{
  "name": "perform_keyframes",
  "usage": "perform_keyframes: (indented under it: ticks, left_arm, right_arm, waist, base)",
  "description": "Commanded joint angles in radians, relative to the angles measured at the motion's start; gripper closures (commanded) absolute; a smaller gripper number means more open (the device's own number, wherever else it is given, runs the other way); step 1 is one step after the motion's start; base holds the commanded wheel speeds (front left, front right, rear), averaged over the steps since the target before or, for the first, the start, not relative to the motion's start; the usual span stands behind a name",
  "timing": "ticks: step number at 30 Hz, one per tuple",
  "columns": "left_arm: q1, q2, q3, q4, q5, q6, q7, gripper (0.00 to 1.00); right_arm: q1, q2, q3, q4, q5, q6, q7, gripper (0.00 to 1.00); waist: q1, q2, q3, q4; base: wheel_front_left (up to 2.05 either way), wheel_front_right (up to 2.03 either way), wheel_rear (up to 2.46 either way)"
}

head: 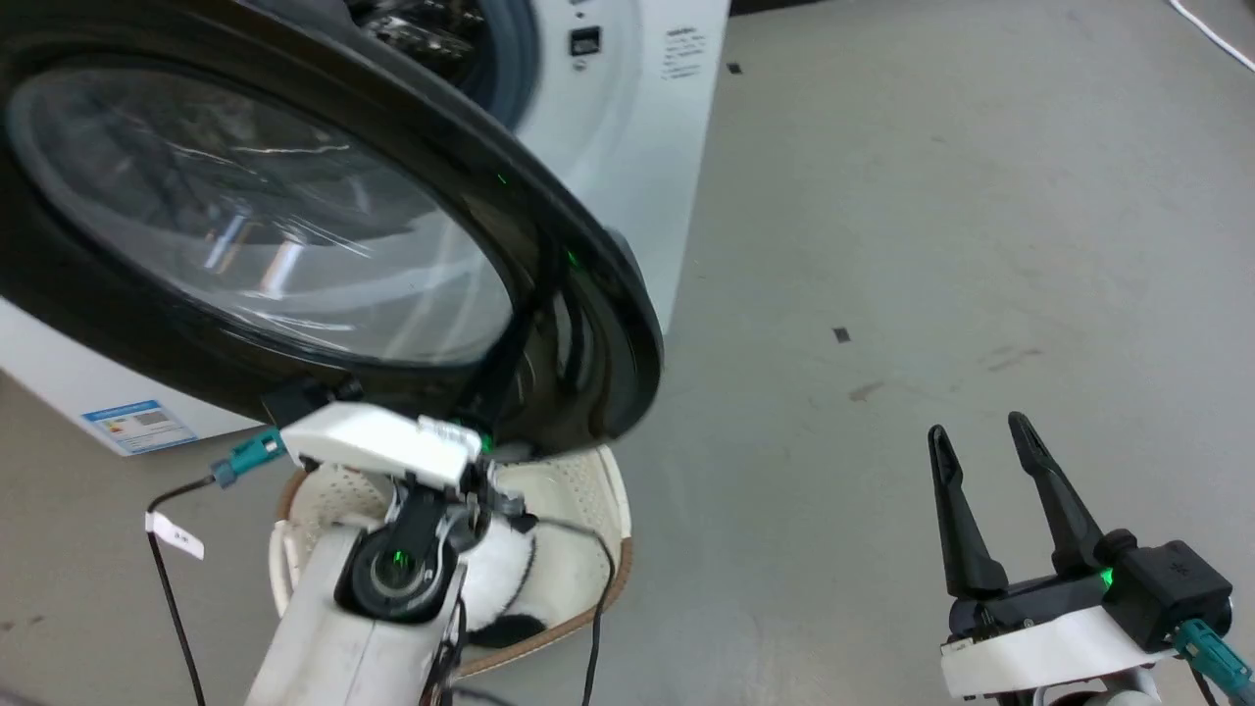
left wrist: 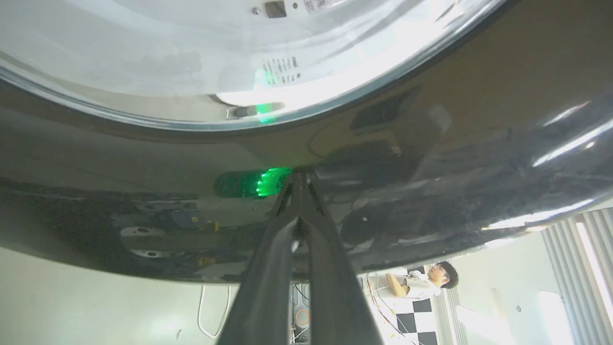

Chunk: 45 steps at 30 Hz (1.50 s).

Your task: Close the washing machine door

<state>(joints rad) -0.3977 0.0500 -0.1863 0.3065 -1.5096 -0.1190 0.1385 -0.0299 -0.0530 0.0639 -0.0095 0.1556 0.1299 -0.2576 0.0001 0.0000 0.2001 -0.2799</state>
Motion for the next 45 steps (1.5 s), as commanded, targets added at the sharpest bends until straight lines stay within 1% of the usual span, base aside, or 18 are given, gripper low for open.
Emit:
perform_keyframes:
  ticks: [1,5,11,15,18,21,24,27,29,31,34,36,39,40,41,42,43,45]
  left_arm:
    - [-0.036,0.000,-0.005,0.016,-0.007,-0.009,-0.031,1.00]
    - [-0.090,0.000,-0.029,0.082,-0.025,-0.010,-0.117,1.00]
    - [-0.076,0.003,-0.073,0.100,-0.025,-0.011,-0.151,1.00]
    - [0.001,0.034,-0.110,0.050,0.020,-0.011,-0.165,1.00]
    - [0.080,0.080,-0.157,-0.005,0.083,-0.012,-0.187,1.00]
    - [0.153,0.153,-0.209,-0.046,0.196,-0.012,-0.252,1.00]
    - [0.199,0.244,-0.249,-0.039,0.386,-0.011,-0.353,1.00]
    - [0.233,0.289,-0.223,-0.049,0.564,0.028,-0.396,1.00]
    - [0.261,0.285,-0.143,-0.104,0.682,0.059,-0.399,1.00]
    - [0.310,0.258,-0.054,-0.177,0.806,0.081,-0.400,1.00]
    - [0.389,0.194,0.062,-0.282,0.974,0.086,-0.400,1.00]
    - [0.435,0.154,0.108,-0.341,1.088,0.079,-0.400,1.00]
    - [0.496,0.093,0.136,-0.393,1.206,0.058,-0.400,0.86]
    - [0.514,0.081,0.135,-0.393,1.235,0.051,-0.400,0.77]
    - [0.527,0.073,0.135,-0.387,1.260,0.044,-0.400,0.64]
    - [0.534,0.068,0.135,-0.383,1.286,0.038,-0.400,0.15]
    - [0.540,0.066,0.130,-0.376,1.312,0.031,-0.400,0.00]
    - [0.545,0.067,0.114,-0.359,1.364,0.021,-0.400,0.00]
  right_arm:
    - [-0.015,0.003,0.000,-0.002,0.007,0.001,-0.004,0.00]
    - [-0.016,0.003,0.003,0.003,0.011,0.001,-0.004,0.00]
    - [-0.011,0.003,-0.003,0.002,0.007,0.001,-0.004,0.00]
    - [-0.002,0.003,0.001,0.005,-0.001,0.001,-0.004,0.00]
    - [0.007,0.003,-0.007,0.003,-0.001,0.001,-0.004,0.00]
    - [0.020,0.003,-0.007,0.004,-0.005,0.001,-0.004,0.00]
    - [0.037,0.003,-0.016,0.004,-0.007,0.001,-0.004,0.00]
    - [0.050,0.003,-0.020,-0.002,-0.009,0.001,-0.004,0.00]
    - [0.055,0.003,-0.020,-0.007,-0.011,0.001,-0.004,0.00]
    - [0.059,0.003,-0.021,-0.014,-0.011,0.001,-0.004,0.00]
    - [0.067,0.003,-0.019,-0.019,-0.014,0.001,-0.004,0.00]
    - [0.070,0.003,-0.014,-0.022,-0.018,0.001,-0.004,0.00]
    - [0.072,0.003,-0.007,-0.026,-0.023,0.001,-0.004,0.00]
    - [0.073,0.003,-0.006,-0.027,-0.024,0.001,-0.004,0.00]
    - [0.072,0.003,-0.004,-0.028,-0.026,0.001,-0.004,0.00]
    - [0.072,0.003,-0.002,-0.029,-0.028,0.001,-0.004,0.00]
    - [0.073,0.003,0.000,-0.030,-0.029,0.001,-0.004,0.00]
    - [0.072,0.003,0.006,-0.034,-0.037,0.001,-0.004,0.00]
  waist:
    - [-0.0001,0.0000,0.014,-0.023]
    - [-0.0001,0.0000,0.006,-0.034]
    - [-0.0001,0.0000,-0.024,-0.011]
    - [-0.0001,0.0000,-0.057,0.020]
    - [-0.0001,0.0000,-0.082,0.057]
    - [-0.0001,0.0000,-0.109,0.097]
    - [-0.0001,0.0000,-0.138,0.144]
    - [-0.0001,0.0000,-0.157,0.187]
    - [-0.0001,0.0000,-0.166,0.215]
    - [-0.0001,0.0000,-0.173,0.240]
    - [-0.0001,0.0000,-0.185,0.276]
    - [-0.0001,0.0000,-0.189,0.297]
    - [-0.0001,0.0000,-0.194,0.323]
    - [-0.0001,0.0000,-0.196,0.330]
    - [-0.0001,0.0000,-0.196,0.336]
    - [-0.0001,0.0000,-0.196,0.342]
    - [-0.0001,0.0000,-0.196,0.347]
    - [-0.0001,0.0000,-0.194,0.355]
  base:
    - [0.00,0.00,0.00]
    - [0.00,0.00,0.00]
    - [0.00,0.00,0.00]
    - [0.00,0.00,0.00]
    - [0.00,0.00,0.00]
    - [0.00,0.00,0.00]
    - [0.00,0.00,0.00]
    - [0.00,0.00,0.00]
    - [0.00,0.00,0.00]
    - [0.00,0.00,0.00]
    - [0.00,0.00,0.00]
    - [0.00,0.00,0.00]
    - [0.00,0.00,0.00]
    - [0.00,0.00,0.00]
    - [0.00,0.00,0.00]
    - [0.00,0.00,0.00]
    - [0.00,0.00,0.00]
    - [0.00,0.00,0.00]
